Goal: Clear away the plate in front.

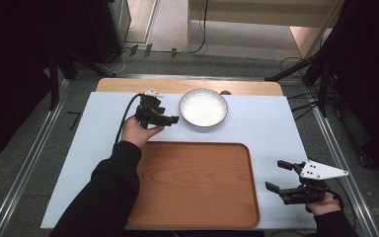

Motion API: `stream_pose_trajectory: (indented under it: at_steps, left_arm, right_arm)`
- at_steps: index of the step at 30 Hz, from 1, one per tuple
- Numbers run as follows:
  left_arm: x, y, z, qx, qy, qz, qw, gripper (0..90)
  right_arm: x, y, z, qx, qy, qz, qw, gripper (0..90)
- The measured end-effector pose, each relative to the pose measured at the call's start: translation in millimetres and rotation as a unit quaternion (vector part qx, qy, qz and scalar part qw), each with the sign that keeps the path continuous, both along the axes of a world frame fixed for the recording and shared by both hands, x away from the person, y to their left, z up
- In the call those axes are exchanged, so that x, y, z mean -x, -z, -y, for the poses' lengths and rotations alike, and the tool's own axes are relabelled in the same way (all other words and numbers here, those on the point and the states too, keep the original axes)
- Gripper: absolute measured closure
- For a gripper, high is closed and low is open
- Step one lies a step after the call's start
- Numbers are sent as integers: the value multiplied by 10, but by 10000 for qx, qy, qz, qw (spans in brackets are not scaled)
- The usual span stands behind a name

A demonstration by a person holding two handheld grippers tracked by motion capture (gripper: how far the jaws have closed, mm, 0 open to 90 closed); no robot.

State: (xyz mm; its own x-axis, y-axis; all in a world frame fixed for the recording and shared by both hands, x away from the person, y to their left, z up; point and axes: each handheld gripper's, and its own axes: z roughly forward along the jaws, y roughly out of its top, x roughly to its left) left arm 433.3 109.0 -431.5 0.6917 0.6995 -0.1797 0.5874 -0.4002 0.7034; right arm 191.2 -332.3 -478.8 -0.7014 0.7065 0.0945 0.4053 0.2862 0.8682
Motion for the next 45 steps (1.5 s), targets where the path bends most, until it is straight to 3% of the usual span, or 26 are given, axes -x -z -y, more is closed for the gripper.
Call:
stream_pose_trajectory:
  at_steps: [5, 12, 20, 26, 34, 36, 38, 40, 43, 45]
  left_arm:
    - [-114, 14, 72, 7, -67, -109, 9999, 279]
    - [-256, 36, 187, -39, -205, -41, 9998, 299]
    - [-444, 222, 347, -167, -493, 27, 9986, 354]
    - [-526, 369, 394, -105, -777, 21, 9969, 453]
    - [-631, 566, 446, 218, -1225, -379, 9915, 539]
    - [-654, 640, 490, 430, -1291, -565, 9891, 577]
    - [-661, 659, 502, 402, -1337, -624, 9882, 584]
    - [-685, 712, 516, 478, -1471, -689, 9856, 631]
    - [-695, 723, 526, 507, -1562, -652, 9843, 668]
    - [-707, 733, 528, 600, -1649, -685, 9821, 693]
  right_arm:
    - [-2, 2, -4, -19, 2, 1, 10000, 136]
    - [-2, -5, 4, -19, 21, 17, 10000, 136]
    - [-10, 1, -3, 6, -9, 15, 10000, 136]
    - [-7, 4, -4, -15, -12, 4, 10000, 136]
    - [-13, 6, -9, -9, -29, -23, 10000, 136]
    - [-14, 6, -9, 1, -31, -21, 10000, 136]
    - [-16, 7, -5, 39, -44, -2, 10000, 135]
    - [-17, 11, -8, 59, -47, 6, 10000, 136]
    - [-17, 8, -8, 64, -52, 10, 10000, 136]
    - [-18, 12, -10, 93, -52, 10, 9999, 135]
